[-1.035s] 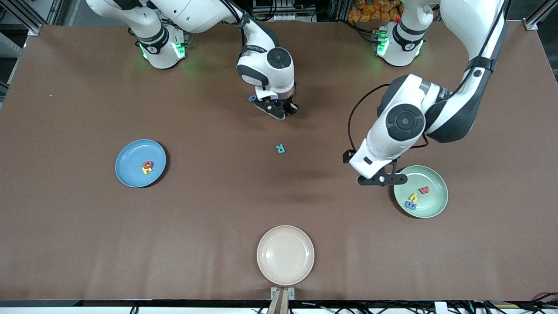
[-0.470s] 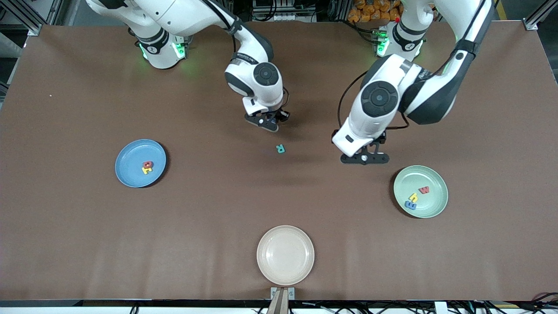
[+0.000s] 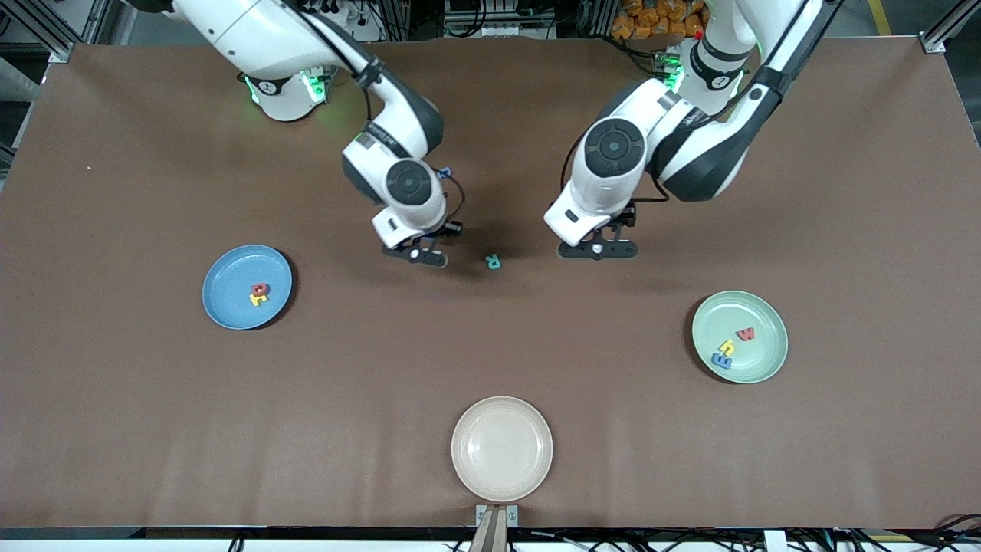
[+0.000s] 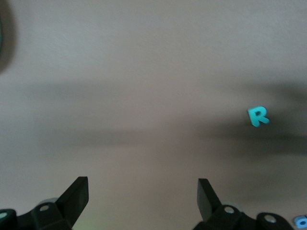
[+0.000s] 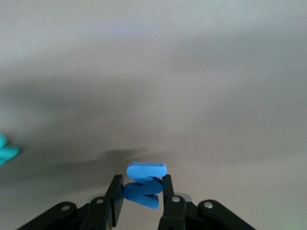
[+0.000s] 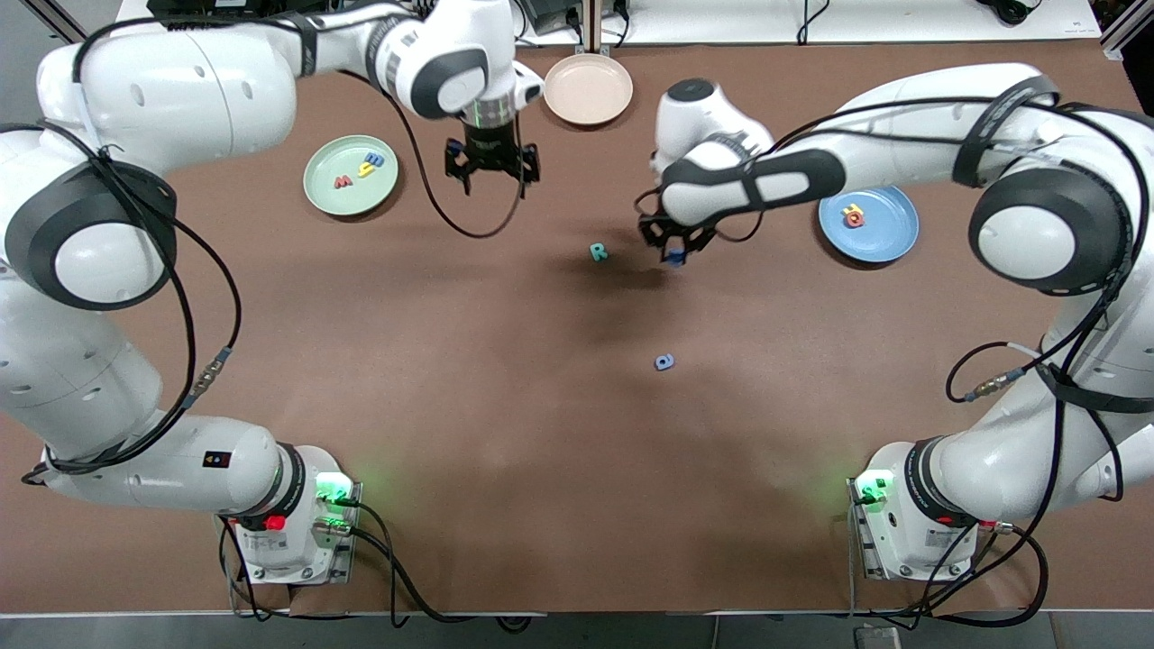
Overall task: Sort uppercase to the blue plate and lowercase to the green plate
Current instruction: 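Carry the M to the blue plate while the left gripper reaches the a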
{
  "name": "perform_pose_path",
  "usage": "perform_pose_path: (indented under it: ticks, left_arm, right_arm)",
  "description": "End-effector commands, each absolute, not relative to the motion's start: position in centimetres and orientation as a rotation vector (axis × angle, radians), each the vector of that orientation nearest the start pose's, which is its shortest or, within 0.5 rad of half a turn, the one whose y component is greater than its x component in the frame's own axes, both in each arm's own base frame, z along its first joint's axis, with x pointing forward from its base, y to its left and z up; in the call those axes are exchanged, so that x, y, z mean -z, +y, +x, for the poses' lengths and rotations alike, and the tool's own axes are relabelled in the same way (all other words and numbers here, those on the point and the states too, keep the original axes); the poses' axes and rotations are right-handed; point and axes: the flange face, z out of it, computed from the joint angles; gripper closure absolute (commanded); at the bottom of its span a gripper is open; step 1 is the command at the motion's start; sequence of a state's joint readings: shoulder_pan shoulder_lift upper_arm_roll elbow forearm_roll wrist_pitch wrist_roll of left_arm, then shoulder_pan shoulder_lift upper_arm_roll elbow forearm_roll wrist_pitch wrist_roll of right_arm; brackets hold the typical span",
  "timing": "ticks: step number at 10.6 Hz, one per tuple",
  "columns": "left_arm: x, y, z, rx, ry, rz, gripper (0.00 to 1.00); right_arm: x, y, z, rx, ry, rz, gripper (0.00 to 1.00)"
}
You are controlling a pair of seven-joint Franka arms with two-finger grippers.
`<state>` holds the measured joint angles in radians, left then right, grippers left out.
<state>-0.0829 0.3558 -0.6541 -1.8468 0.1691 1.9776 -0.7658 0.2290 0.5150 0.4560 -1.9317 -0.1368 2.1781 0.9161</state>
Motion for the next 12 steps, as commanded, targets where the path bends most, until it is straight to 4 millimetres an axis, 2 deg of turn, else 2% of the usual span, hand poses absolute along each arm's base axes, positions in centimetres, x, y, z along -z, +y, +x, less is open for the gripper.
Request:
perform_pose_path:
  ticks: [1, 2, 3, 4, 6, 8, 10, 12]
  left_arm:
    - [-34.8, -41.3, 44.0, -0.202, 0.019, -3.125, 0.0]
    - [-34.3, -43.8, 42.2, -0.184, -0.025, -3.142, 0.0]
    - [-33.7, -46.2, 40.4, -0.181, -0.092, -3.155, 0.0]
    - [-32.9, -48.1, 38.6, -0.18, -0.057, -3.153, 0.0]
    - [-32.4, -50.6, 35.5, -0.094, 0.125, -3.12, 0.0]
    - [-32.0, -53.9, 34.0, -0.03, 0.321, -3.111, 0.0]
    - [-29.9, -56.7, 33.4, 0.004, 0.653, -3.053, 0.0]
    - [-27.4, -58.4, 32.8, -0.014, 0.886, -2.992, 0.0]
  right_arm:
    - [-23.7, 30.1, 50.6, -0.459, 0.095, -3.159, 0.71]
    - [-23.8, 27.5, 52.1, -0.469, -0.008, -3.147, 0.71]
    - [-23.5, 23.8, 53.7, -0.485, -0.079, -3.141, 0.71]
    - [-24.1, 21.2, 54.8, -0.495, -0.178, -3.138, 0.71]
    - [-25.7, 16.2, 57.4, -0.537, -0.302, -3.14, 0.71]
    - [-27.7, 10.9, 58.6, -0.528, -0.418, -3.141, 0.71]
    - [-28.0, 5.8, 58.6, -0.554, -0.526, -3.119, 0.71]
    - [-28.1, 1.5, 58.3, -0.576, -0.598, -3.097, 0.71]
